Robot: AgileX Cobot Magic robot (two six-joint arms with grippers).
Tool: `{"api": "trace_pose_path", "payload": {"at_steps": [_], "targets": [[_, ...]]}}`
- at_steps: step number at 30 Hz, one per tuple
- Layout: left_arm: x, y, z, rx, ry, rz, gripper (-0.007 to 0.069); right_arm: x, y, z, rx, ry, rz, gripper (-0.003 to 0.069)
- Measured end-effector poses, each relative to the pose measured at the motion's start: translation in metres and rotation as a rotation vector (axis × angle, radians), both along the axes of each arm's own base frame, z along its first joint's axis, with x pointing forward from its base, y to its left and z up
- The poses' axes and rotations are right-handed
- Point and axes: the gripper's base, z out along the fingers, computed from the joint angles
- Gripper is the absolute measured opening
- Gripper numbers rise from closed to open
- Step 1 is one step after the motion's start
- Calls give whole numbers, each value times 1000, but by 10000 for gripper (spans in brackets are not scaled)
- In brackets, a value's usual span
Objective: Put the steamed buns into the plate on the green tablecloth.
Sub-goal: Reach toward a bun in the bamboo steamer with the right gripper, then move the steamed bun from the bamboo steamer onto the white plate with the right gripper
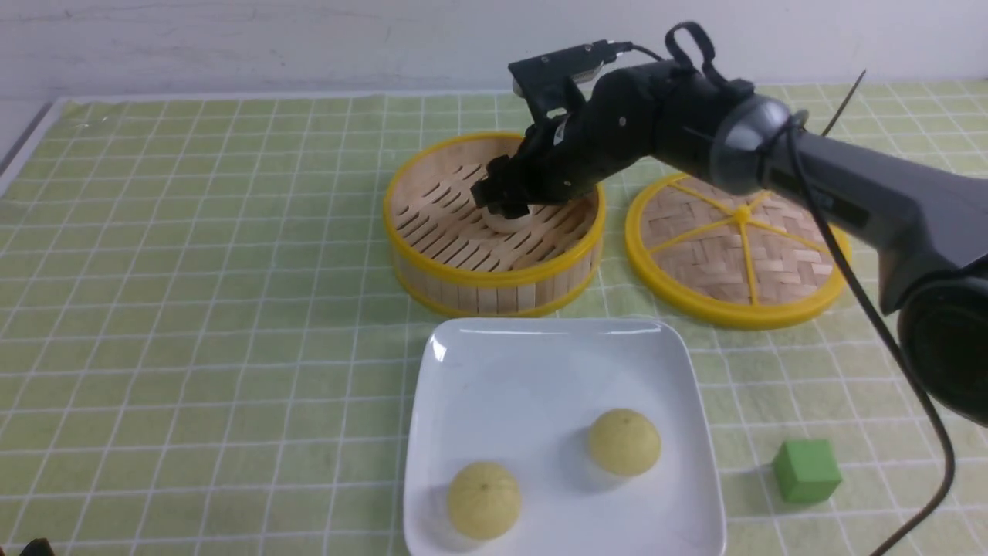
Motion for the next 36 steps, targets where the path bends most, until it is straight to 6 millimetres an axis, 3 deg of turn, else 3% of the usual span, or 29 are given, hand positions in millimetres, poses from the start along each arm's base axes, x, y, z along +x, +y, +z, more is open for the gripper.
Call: {"api": "trace_pose_path", "payload": {"at_steps": [5, 6, 7, 9, 11, 13, 14, 15, 17, 20, 22, 25, 29, 30, 31, 33, 34, 36], "targets": [[0, 0, 0, 0, 0, 0, 240, 2, 1, -12, -2, 19, -3, 372], [0, 0, 0, 0, 0, 0, 240, 1, 1, -13, -6, 27, -1, 296], [0, 0, 0, 0, 0, 0, 240, 1, 1, -13, -6, 29, -1, 284], [0, 0, 0, 0, 0, 0, 240, -1, 0, -7, -9, 35, 3, 106], [0, 0, 0, 0, 0, 0, 240, -4, -1, 4, -5, 39, 7, 39], [0, 0, 0, 0, 0, 0, 240, -12, -3, 22, -8, 57, 18, 23], [0, 0, 0, 0, 0, 0, 240, -22, -8, 45, -17, 81, 33, 25], [0, 0, 0, 0, 0, 0, 240, -24, -8, 49, -18, 83, 35, 25], [0, 0, 0, 0, 0, 0, 240, -52, -21, 100, -39, 121, 68, 25], [0, 0, 0, 0, 0, 0, 240, -85, -37, 139, -89, 213, 103, 25], [0, 0, 0, 0, 0, 0, 240, -106, -45, 152, -88, 277, 100, 25], [0, 0, 0, 0, 1, 0, 240, -122, -44, 145, -73, 361, 109, 25], [0, 0, 0, 1, 1, 1, 240, -146, -20, 72, -171, 589, 170, 42], [0, 0, 0, 1, 1, 1, 240, -146, -20, 68, -177, 596, 169, 44], [0, 0, 0, 1, 1, 1, 240, -149, -12, 41, -220, 623, 176, 66], [0, 0, 0, 1, 1, 1, 240, -145, -4, 17, -257, 605, 170, 121], [0, 0, 0, 1, 1, 1, 240, -144, -4, 13, -265, 605, 166, 136], [0, 0, 0, 1, 1, 1, 240, -136, -1, -3, -282, 581, 145, 258]]}}
